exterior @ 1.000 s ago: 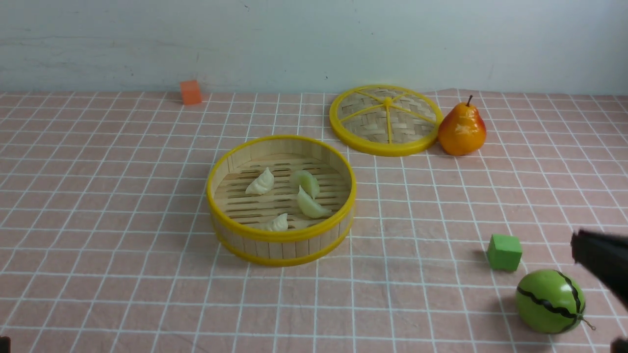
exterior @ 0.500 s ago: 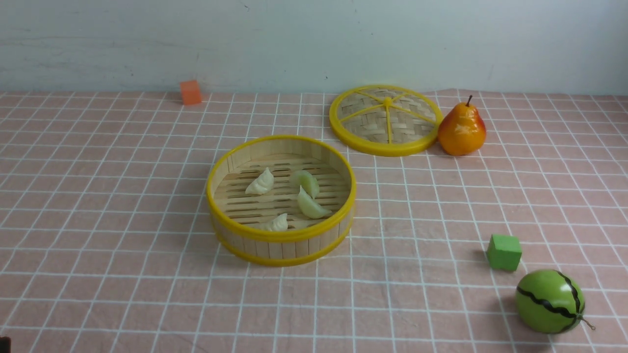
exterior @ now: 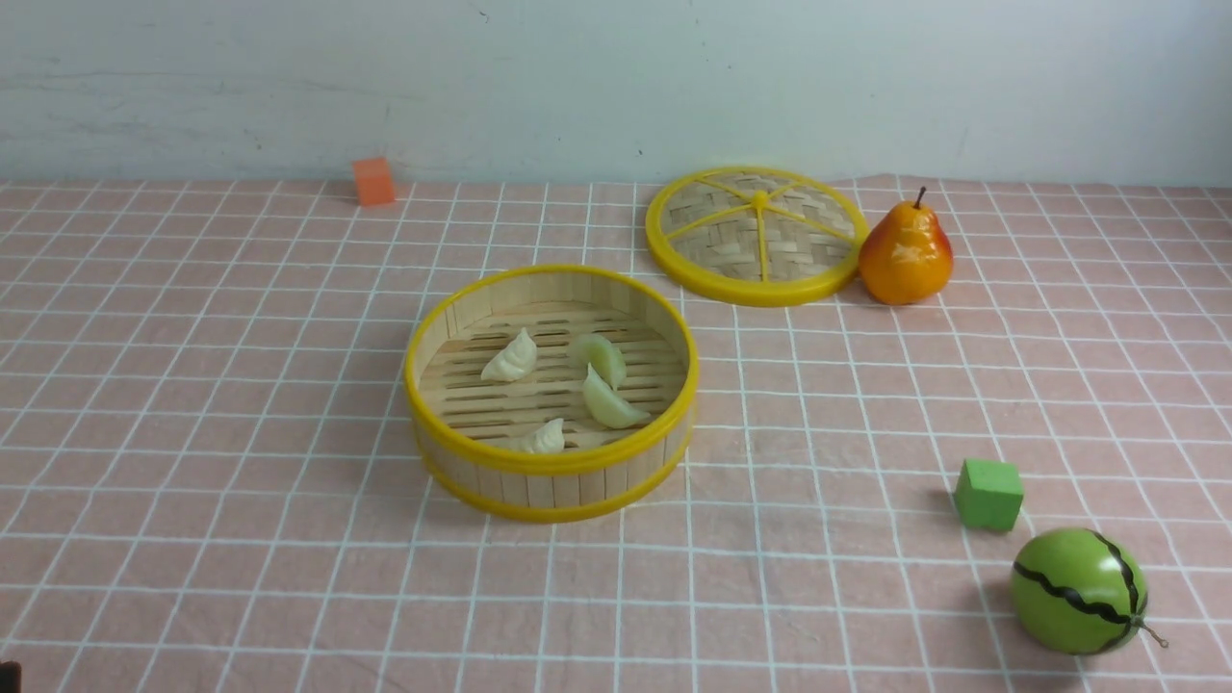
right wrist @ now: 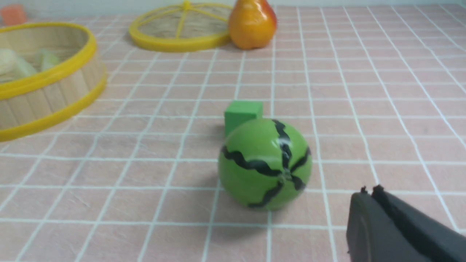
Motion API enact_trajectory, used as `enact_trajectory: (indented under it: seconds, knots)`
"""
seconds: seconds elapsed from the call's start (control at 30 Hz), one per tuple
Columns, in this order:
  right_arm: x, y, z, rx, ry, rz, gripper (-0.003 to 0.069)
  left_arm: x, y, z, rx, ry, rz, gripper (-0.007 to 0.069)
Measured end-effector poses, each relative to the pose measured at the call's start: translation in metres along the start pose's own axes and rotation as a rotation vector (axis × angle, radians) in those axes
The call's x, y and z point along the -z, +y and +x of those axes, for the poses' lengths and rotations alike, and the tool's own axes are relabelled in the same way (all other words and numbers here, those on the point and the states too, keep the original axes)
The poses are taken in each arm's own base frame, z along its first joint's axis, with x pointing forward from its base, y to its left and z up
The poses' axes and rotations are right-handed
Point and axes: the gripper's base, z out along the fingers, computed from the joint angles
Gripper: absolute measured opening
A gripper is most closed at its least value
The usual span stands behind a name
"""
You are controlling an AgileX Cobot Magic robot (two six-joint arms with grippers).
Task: Put the dumplings into the steamer on the table with the pink tablecloth.
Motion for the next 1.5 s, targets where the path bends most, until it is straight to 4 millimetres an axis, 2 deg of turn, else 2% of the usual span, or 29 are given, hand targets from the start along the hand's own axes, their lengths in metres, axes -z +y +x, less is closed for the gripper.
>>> enact_trajectory:
  seconds: [0.2, 1.03, 1.27, 1.37, 1.4, 1.5]
  knots:
    - [0.001, -0.001, 0.004, -0.013, 0.062, 0.014, -0.0003, 0.0, 0.0, 0.0, 0.0, 0.001, 0.0, 0.002]
    - [0.001, 0.0, 0.004, -0.016, 0.068, 0.013, 0.002, -0.001, 0.0, 0.003, -0.001, -0.001, 0.0, 0.0033]
    - [0.001, 0.0, 0.004, -0.016, 0.067, 0.013, 0.003, -0.002, 0.005, 0.035, 0.053, -0.092, -0.09, 0.0036]
    - [0.001, 0.0, 0.004, -0.016, 0.067, 0.013, 0.0031, -0.013, 0.002, 0.056, 0.131, -0.195, -0.105, 0.0036]
    - [0.001, 0.0, 0.004, -0.016, 0.067, 0.013, 0.0031, -0.014, 0.002, 0.057, 0.14, -0.207, -0.101, 0.0036]
    - [0.001, 0.0, 0.004, -0.016, 0.067, 0.013, 0.0037, -0.028, 0.002, 0.076, 0.174, -0.207, -0.117, 0.0028]
